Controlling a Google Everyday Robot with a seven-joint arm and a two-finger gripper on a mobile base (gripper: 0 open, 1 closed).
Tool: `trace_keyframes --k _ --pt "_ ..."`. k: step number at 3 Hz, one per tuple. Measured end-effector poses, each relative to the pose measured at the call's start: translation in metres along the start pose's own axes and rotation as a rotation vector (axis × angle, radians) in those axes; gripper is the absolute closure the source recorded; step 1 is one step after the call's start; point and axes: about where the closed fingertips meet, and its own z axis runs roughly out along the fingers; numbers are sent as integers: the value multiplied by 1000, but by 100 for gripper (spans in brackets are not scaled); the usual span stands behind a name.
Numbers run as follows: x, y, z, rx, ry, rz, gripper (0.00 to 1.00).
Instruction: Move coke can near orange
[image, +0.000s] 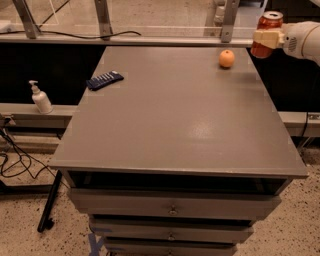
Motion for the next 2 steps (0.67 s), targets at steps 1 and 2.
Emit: trace_keyframes --k 1,2 --pt "11 5 13 -24 15 18 100" --pt "20 11 24 -52 27 30 100"
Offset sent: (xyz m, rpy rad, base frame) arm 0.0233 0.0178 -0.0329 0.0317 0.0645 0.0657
